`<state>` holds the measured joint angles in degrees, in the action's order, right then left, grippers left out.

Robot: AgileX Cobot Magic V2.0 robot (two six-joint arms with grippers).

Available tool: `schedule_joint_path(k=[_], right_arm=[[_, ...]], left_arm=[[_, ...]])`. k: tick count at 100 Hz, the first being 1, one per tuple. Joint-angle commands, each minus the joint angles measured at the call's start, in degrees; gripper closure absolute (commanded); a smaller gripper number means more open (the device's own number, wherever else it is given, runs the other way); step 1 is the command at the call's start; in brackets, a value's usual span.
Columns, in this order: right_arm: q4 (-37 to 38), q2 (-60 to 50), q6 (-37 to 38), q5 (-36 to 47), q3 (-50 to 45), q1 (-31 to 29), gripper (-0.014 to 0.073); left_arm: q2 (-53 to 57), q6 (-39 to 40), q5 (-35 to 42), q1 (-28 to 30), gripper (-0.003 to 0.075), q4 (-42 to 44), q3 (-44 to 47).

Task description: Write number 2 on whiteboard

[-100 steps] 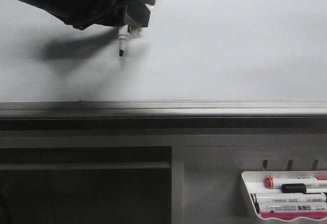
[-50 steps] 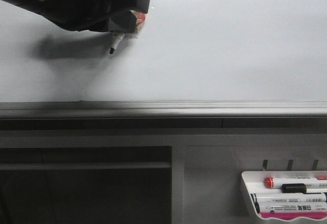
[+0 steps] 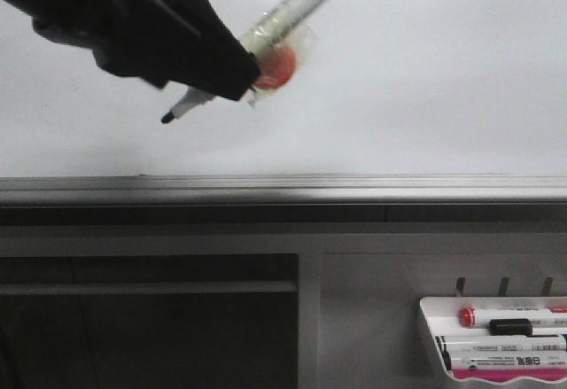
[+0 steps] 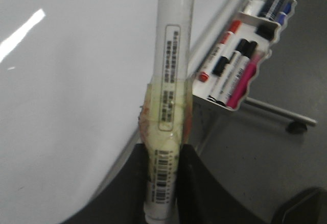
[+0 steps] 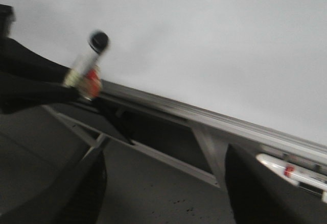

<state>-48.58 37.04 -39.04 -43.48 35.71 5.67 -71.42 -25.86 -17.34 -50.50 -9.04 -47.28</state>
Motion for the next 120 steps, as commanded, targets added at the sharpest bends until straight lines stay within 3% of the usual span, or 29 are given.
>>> schedule_joint_path(k=[1, 22, 46, 66, 96, 114, 120], right_arm=[[-7.57, 4.32, -6.63, -3.08, 4.51, 0.11, 0.0151], [-11.1, 12.93, -10.0, -9.98, 9.71, 0.11, 0.0151], [-16.26, 19.86, -13.91, -18.52, 11.7, 0.11, 0.0151], [-19.61, 22.74, -17.34, -19.74, 11.7, 0.11, 0.0163], [-20.47, 25.04, -18.95, -21.17, 11.7, 0.11, 0.0389], [-21.39, 25.42, -20.86, -20.92, 11.7, 0.11, 0.0664], [-21.53, 25.42, -21.09, -20.91, 11.7, 0.11, 0.066]], left_arm=[[1.75, 0.08, 1.87, -4.67, 0.0741, 3.43, -1.72], [1.75, 0.08, 1.98, -9.85, 0.0741, 6.22, -1.72], [1.75, 0.08, 7.22, -11.2, 0.0741, 6.11, -1.72], [1.75, 0.08, 9.28, -11.23, 0.0741, 6.11, -1.85], [1.75, 0.08, 13.16, -11.23, 0.074, 6.11, -1.85], [1.75, 0.08, 14.32, -11.23, 0.0739, 6.11, -1.85], [1.75, 0.08, 14.07, -11.23, 0.0734, 6.11, -1.85]])
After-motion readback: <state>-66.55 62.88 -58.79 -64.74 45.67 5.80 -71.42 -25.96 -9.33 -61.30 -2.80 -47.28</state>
